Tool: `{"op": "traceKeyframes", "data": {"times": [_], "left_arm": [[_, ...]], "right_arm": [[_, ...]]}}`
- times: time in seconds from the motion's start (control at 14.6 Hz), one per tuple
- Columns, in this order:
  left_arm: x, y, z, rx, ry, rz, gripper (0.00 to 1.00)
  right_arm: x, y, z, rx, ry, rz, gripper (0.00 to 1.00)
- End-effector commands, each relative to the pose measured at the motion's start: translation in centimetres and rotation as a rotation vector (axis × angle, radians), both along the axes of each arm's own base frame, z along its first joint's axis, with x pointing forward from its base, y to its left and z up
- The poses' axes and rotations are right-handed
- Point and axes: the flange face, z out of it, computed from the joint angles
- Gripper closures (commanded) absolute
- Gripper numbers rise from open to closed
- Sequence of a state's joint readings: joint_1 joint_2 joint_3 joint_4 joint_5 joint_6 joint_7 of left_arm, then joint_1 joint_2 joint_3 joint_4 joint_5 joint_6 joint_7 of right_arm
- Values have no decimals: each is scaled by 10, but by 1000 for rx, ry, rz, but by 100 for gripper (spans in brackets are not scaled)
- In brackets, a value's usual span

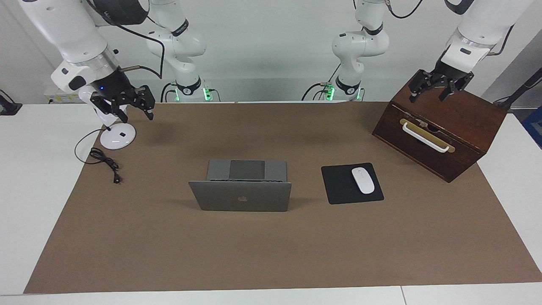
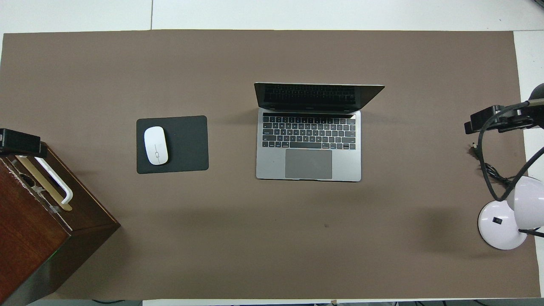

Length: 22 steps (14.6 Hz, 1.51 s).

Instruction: Close laptop with both arms

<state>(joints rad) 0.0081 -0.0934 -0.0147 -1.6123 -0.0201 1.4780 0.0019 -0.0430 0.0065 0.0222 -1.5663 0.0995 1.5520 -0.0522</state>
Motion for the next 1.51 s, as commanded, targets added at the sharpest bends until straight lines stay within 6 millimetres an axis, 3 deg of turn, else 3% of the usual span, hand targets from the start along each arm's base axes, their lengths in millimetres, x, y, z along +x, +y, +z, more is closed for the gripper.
{"op": "traceKeyframes", "data": {"times": [0.0, 0.21, 0.27, 0.48, 0.55, 0.89, 1.03, 1.37, 1.44], "left_arm": [[5, 3, 2, 9, -12, 9, 0], [5, 3, 3, 9, -16, 11, 2], [5, 4, 3, 9, -16, 14, 11], [6, 5, 3, 12, -21, 5, 81], [6, 5, 3, 12, -27, 5, 100], [7, 6, 3, 10, -32, 2, 100], [7, 7, 1, 12, -33, 5, 100], [16, 9, -5, -1, -116, 15, 100], [16, 10, -7, -10, -121, 18, 100]], "right_arm": [[5, 1, 0, 22, -20, 17, 100], [18, 10, -7, 46, -45, 25, 100], [23, 11, -7, 47, -48, 26, 100], [39, 12, -4, 48, -63, 30, 100], [43, 12, -5, 48, -65, 30, 100], [73, 17, -15, 52, -64, 45, 100], [82, 34, -24, 61, -54, 77, 100], [116, 36, -35, 81, -78, 82, 100], [121, 46, -35, 92, -86, 99, 100]]}}
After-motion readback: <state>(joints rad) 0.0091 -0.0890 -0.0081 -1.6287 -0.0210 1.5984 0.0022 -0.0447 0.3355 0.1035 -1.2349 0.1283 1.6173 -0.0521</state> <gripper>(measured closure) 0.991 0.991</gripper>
